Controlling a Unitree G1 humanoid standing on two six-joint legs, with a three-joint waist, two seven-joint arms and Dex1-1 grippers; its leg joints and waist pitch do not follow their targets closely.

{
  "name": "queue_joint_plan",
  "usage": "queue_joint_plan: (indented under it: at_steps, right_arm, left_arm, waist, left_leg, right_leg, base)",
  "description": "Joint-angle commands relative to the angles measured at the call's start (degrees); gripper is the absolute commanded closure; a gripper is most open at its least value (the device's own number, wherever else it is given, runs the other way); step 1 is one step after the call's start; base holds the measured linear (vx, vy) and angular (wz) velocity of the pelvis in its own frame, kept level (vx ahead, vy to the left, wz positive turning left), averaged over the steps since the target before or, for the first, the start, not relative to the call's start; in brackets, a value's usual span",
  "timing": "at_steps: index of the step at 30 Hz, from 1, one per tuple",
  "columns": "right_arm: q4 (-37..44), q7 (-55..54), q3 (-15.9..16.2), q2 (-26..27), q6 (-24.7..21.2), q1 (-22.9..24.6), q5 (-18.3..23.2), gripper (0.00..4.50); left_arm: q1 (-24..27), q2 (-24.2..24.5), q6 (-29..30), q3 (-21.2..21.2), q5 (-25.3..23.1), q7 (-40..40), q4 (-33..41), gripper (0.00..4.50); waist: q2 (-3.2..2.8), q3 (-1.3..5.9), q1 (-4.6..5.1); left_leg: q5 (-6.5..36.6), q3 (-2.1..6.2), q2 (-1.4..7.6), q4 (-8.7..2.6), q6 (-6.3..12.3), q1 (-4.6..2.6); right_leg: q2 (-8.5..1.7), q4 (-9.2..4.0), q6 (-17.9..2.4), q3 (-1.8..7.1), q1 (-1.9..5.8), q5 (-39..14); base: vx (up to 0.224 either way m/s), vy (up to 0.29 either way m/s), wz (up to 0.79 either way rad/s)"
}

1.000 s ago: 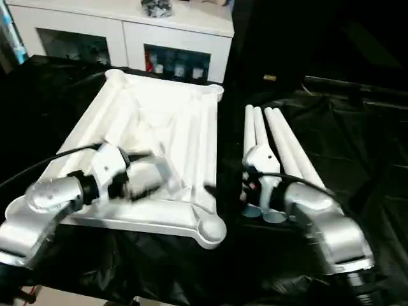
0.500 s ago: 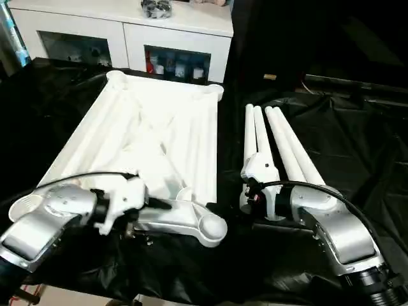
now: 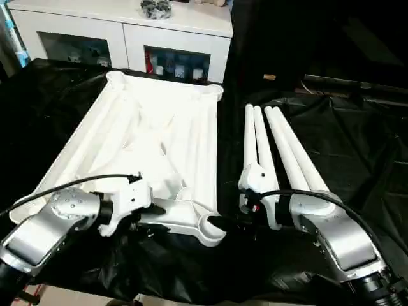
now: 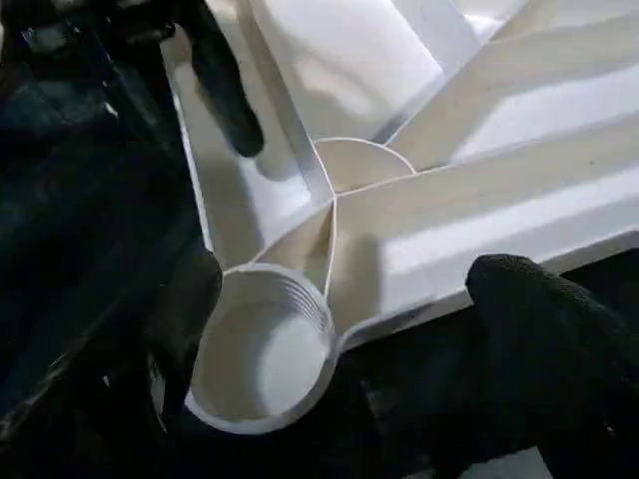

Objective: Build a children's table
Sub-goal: Move table base

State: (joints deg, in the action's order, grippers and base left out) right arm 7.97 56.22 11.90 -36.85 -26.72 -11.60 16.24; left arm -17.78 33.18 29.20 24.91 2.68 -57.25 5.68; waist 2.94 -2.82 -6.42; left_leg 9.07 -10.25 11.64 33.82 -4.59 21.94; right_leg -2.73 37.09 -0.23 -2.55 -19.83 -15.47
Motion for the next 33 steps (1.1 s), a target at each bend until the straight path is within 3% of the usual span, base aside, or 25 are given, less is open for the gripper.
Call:
queue_joint_plan:
  at_steps: [1,3,5,10,17,20,26,29,33]
  right_arm:
    - [0.2,0.3,0.5,-1.0,0.4,-0.3,-0.3,0.04]
    - [0.2,0.5,0.5,-1.0,0.4,-0.3,-0.5,0.04]
    - [0.1,0.6,0.5,-0.9,0.3,-0.4,-0.4,0.04]
    - [-0.1,0.8,0.3,-0.8,0.2,-0.5,-0.6,0.04]
    - [0.3,0.4,0.0,-0.6,0.1,0.3,-1.0,0.04]
    - [0.6,0.2,0.0,-0.5,0.0,0.6,-1.0,0.04]
    - [0.7,-0.3,-0.1,-0.2,0.2,0.9,-1.3,0.04]
    - [0.6,-0.5,-0.2,-0.1,0.6,1.0,-1.7,0.04]
    - [0.8,-2.3,-0.6,0.5,1.4,1.1,-2.5,0.04]
  left_arm:
    - [0.6,0.1,1.7,-0.8,-0.6,0.9,0.3,2.98]
    - [0.6,0.3,2.4,-0.6,-0.4,1.0,0.7,3.01]
    - [0.5,0.5,3.1,-0.3,-0.1,0.7,1.1,3.42]
    - [0.4,0.9,5.3,-0.1,-0.4,0.9,1.8,3.75]
    - [0.2,0.1,6.8,-2.7,-2.3,6.6,5.8,4.19]
    - [0.5,0.0,8.3,-3.2,-2.7,7.7,7.5,4.44]
    - [1.0,-0.1,9.4,-3.3,-3.5,10.0,9.3,4.48]
    - [1.0,-0.1,8.4,-3.0,-3.8,10.8,9.0,4.48]
    - [1.9,-0.8,0.0,-3.6,-3.9,11.9,7.4,4.48]
  waist:
    - [-0.56,3.14,0.02]
    - [-0.48,3.08,-0.02]
    - [-0.38,3.05,-0.01]
    - [-0.45,3.08,0.03]
    - [-0.44,3.34,1.05]
    - [-0.52,3.34,1.20]
    - [-0.57,3.15,0.99]
    - [-0.63,3.08,0.80]
    - [-0.77,3.19,0.43]
  left_leg:
    - [10.0,0.89,2.28,-3.80,1.29,-1.66]
    - [9.8,0.90,2.27,-3.83,1.42,-1.60]
    - [10.0,0.86,2.21,-3.81,1.47,-1.58]
    - [9.8,0.90,2.24,-3.81,1.45,-1.59]
    - [7.7,1.02,2.04,-3.58,2.36,-1.10]
    - [7.2,0.95,2.08,-3.43,2.85,-1.21]
    - [8.5,0.88,2.19,-3.47,2.54,-1.48]
    - [9.5,0.86,2.24,-3.54,2.02,-1.62]
    - [9.0,0.96,2.20,-3.53,1.81,-1.50]
  right_leg:
    - [-4.94,-4.57,-10.9,2.69,1.02,0.8]
    - [-4.95,-4.60,-10.9,2.67,1.00,0.5]
    - [-4.96,-4.71,-10.7,2.70,1.00,-0.1]
    - [-4.94,-4.64,-10.7,2.67,0.99,0.1]
    - [-4.80,-4.17,-11.4,2.60,1.50,5.3]
    - [-4.67,-4.18,-11.7,2.68,1.43,6.2]
    - [-4.56,-4.43,-11.7,2.68,1.18,3.6]
    - [-4.62,-4.59,-11.5,2.73,1.02,1.9]
    - [-4.67,-4.55,-10.9,2.75,1.08,2.7]
  base:
    - [0.000,0.000,0.00]
    - [0.000,0.000,0.00]
    - [0.000,0.000,0.00]
    - [0.000,0.000,0.00]
    - [0.000,0.000,0.00]
    - [0.000,0.000,0.00]
    - [0.000,0.000,0.00]
    - [0.000,0.000,0.00]
    - [0.000,0.000,0.00]
